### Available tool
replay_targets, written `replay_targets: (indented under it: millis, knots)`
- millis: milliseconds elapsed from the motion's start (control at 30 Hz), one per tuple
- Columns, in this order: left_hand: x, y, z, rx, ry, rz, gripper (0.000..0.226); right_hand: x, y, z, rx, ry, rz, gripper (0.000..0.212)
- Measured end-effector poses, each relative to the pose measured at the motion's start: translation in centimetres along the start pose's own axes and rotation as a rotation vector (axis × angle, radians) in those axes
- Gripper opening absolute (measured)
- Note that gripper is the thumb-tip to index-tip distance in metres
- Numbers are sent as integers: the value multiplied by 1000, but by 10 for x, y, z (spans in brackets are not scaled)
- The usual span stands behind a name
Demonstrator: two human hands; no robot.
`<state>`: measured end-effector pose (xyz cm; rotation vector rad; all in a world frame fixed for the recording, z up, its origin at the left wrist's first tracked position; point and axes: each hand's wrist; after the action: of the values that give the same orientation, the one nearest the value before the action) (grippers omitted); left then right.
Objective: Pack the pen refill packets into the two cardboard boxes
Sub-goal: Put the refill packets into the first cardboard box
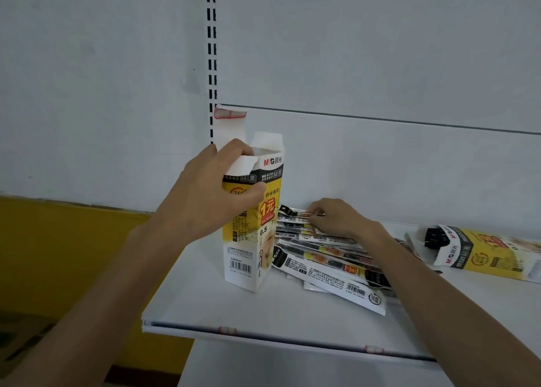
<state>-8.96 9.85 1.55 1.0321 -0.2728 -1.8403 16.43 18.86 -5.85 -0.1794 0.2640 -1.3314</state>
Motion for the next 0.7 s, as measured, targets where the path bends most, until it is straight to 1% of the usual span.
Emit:
replay_targets:
  millis: [67,167,233,400,467,567,633,700]
  knots:
    - [0,0,1,-2,3,5,29,0,-1,-1,-15,-10,-28,17]
    - [0,0,2,-2,6,5,29,-2,-3,0,63,18,-44,18]
    - [0,1,2,7,2,0,29,-2,-5,-1,57,18,-40,17]
    - [3,2,1,16,-2,-3,28,-8,-3,0,49,43,-41,25]
    - [3,2,2,19,1,3,28,-12,-3,1,64,25,-39,22]
    - [1,2,2,12,-5,11,28,-17,-5,3,125,-45,-27,19]
    - [1,2,2,5,-3,12,28,-19,-6,4,146,-55,-40,26]
    - [1,2,1,6,-2,11,29,-20,-4,4,117,-23,-50,33]
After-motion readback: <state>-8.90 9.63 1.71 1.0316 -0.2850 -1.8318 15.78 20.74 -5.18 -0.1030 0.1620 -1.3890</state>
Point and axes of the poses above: each hand's wrist, its own x-axis away from the middle knuckle, its own z-axis out of the back of the hand, y = z × x, and after that the axes turned 5 degrees about z, right-handed
